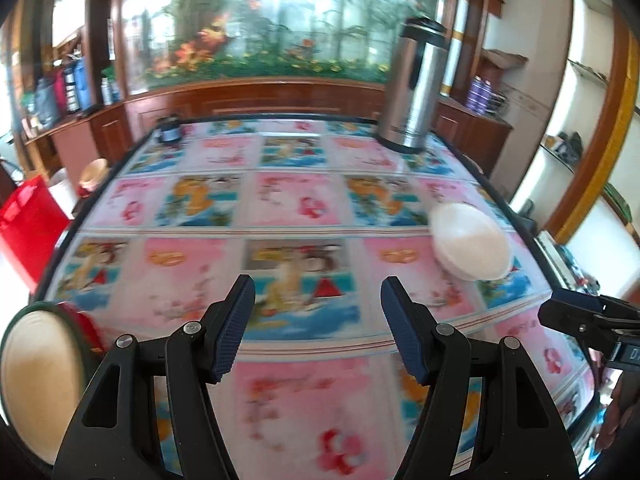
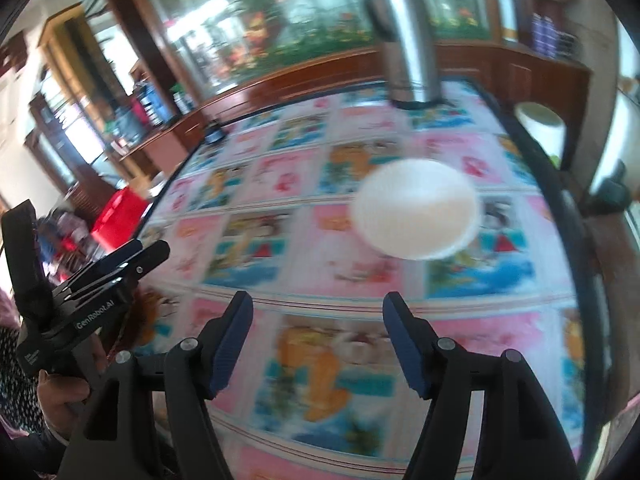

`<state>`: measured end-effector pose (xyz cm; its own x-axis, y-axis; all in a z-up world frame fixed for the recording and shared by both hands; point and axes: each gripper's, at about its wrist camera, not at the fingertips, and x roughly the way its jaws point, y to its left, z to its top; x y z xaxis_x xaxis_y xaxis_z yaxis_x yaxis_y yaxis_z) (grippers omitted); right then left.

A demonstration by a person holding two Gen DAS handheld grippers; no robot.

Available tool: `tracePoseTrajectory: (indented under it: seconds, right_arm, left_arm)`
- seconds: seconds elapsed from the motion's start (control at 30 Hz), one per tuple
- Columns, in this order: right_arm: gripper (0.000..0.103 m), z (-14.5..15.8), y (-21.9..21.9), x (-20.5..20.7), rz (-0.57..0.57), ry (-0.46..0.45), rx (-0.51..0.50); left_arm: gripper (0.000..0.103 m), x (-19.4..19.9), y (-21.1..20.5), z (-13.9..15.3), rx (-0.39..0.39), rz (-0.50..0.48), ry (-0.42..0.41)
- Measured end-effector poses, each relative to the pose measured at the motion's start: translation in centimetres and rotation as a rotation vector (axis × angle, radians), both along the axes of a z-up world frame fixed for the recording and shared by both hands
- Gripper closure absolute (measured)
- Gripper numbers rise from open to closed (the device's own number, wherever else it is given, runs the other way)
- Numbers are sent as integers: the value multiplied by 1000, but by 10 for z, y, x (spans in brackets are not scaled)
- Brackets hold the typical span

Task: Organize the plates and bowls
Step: 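Move both grippers toward the white paper bowl on the tablecloth, then close both grippers on the rim of the white bowl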

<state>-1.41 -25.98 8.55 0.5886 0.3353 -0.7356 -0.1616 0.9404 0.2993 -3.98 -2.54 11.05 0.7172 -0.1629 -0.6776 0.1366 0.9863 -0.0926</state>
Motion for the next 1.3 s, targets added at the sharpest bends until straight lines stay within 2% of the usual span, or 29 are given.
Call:
tracePoseTrajectory:
  seconds: [0.17, 0.33, 0.87, 1.3]
  right_arm:
    - [35, -10, -43, 5, -79, 25, 4]
    - [35, -19, -63, 16, -105, 42, 5]
    - [35, -29, -83, 66, -119, 78, -41]
    - [35, -42, -87, 100, -97, 111, -41]
  left_arm:
    - [37, 19, -40, -5, -9, -57, 38]
    - [37, 38, -66, -14, -7, -79, 77]
    - [37, 86, -110, -31, 36, -100, 107]
    - [37, 125, -131, -49, 22, -117, 180]
